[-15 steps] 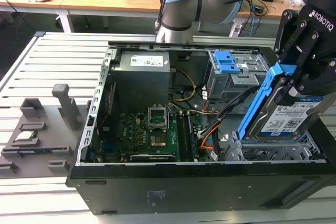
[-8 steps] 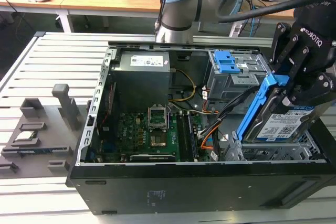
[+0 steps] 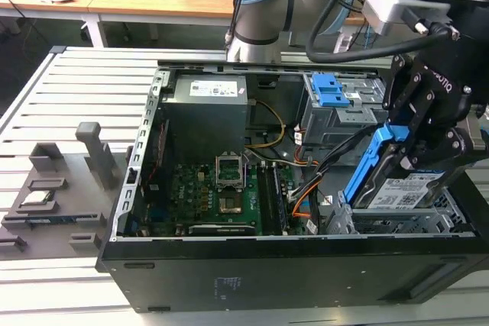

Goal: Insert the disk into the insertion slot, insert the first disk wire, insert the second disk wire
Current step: 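Insert the disk into the insertion slot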

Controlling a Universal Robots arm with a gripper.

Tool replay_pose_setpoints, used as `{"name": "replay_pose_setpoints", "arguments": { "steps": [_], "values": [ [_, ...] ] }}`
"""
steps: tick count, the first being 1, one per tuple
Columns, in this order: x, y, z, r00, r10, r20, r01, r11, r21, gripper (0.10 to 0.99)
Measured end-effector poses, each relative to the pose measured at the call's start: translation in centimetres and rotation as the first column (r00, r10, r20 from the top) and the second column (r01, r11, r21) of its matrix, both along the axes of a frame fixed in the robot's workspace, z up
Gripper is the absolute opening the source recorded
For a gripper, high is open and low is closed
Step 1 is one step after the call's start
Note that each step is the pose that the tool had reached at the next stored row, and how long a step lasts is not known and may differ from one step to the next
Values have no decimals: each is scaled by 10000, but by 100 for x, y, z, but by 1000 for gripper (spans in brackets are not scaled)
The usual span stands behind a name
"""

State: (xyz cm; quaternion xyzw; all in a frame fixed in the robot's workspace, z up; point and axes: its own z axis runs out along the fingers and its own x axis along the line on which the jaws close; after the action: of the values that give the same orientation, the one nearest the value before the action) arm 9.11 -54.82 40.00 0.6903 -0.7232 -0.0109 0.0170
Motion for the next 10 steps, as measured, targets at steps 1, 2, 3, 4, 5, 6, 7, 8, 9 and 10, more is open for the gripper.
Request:
{"name": "replay_pose_setpoints", "arguments": {
  "steps": [1,2,3,4,5,6,7,8,9,10],
  "values": [
    [0,0,-19,10000,0,0,0,10000,0,369],
    [0,0,-40,10000,0,0,0,10000,0,369],
    [0,0,-68,10000,0,0,0,10000,-1,369],
    [0,0,-85,10000,0,0,0,10000,0,369],
    [0,0,-105,10000,0,0,0,10000,0,369],
    [0,0,-119,10000,0,0,0,10000,2,369],
    [0,0,-127,10000,0,1,0,10000,0,369],
    [0,0,-128,10000,0,0,0,10000,-1,369],
    [0,0,-128,10000,0,0,0,10000,-2,369],
    [0,0,-129,10000,0,0,0,10000,-2,369]
  ]
}}
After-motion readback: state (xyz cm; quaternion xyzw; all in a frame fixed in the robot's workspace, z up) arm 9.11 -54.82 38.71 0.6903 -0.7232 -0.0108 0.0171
